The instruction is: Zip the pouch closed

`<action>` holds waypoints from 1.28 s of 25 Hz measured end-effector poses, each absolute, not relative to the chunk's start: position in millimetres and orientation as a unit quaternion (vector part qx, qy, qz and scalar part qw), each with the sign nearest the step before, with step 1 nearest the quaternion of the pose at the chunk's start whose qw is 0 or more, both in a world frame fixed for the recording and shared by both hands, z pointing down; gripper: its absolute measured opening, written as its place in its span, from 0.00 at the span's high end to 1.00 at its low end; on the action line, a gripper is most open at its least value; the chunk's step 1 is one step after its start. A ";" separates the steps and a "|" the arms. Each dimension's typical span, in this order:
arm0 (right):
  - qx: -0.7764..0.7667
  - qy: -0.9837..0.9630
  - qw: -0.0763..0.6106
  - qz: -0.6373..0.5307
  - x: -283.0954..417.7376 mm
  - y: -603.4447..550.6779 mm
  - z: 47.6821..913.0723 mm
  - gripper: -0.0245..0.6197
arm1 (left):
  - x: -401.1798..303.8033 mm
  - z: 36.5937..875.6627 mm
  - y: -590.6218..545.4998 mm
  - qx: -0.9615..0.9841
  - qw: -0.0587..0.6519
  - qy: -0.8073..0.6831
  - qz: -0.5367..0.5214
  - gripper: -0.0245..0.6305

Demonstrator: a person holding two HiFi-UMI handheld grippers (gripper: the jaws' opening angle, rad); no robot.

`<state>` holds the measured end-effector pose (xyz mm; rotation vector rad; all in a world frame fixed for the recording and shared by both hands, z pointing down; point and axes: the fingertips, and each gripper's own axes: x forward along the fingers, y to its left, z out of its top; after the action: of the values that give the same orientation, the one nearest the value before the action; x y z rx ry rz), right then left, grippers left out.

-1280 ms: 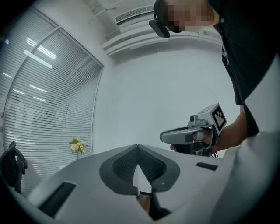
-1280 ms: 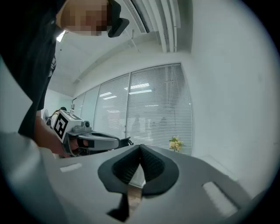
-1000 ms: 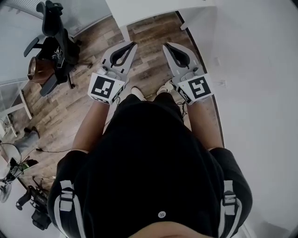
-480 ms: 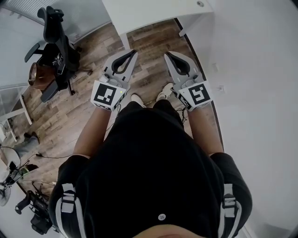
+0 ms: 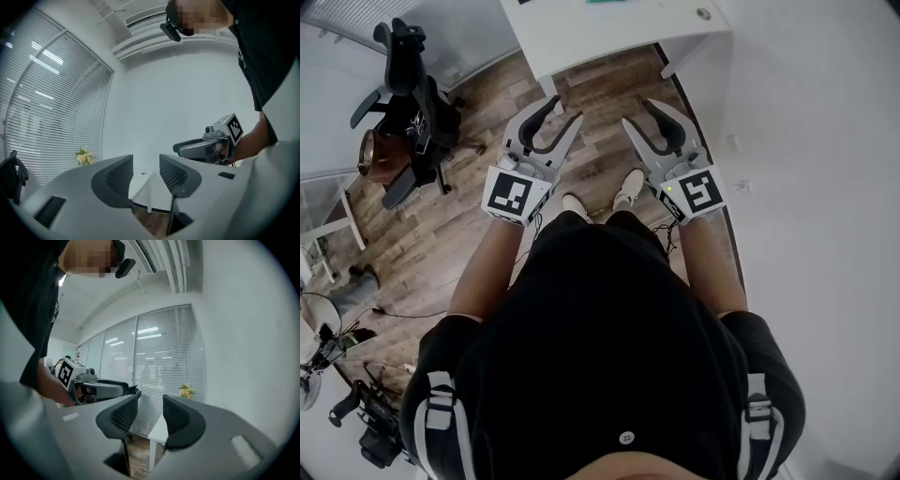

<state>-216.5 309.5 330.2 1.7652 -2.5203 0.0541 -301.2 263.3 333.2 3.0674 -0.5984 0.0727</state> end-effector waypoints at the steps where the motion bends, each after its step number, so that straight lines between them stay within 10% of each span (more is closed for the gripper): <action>1: 0.572 -0.819 0.032 0.018 -212.7 307.9 330.6 0.68 | -298.1 334.6 261.5 0.981 0.008 -0.194 0.025 0.70; 32: 0.506 -0.862 0.022 0.012 -46.2 267.2 330.7 0.51 | -129.8 335.8 234.2 0.962 0.016 -0.270 0.026 0.53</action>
<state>-46.2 267.2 330.7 1.5670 -2.6708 0.0385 -129.8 234.2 335.8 2.9937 -0.8386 0.0801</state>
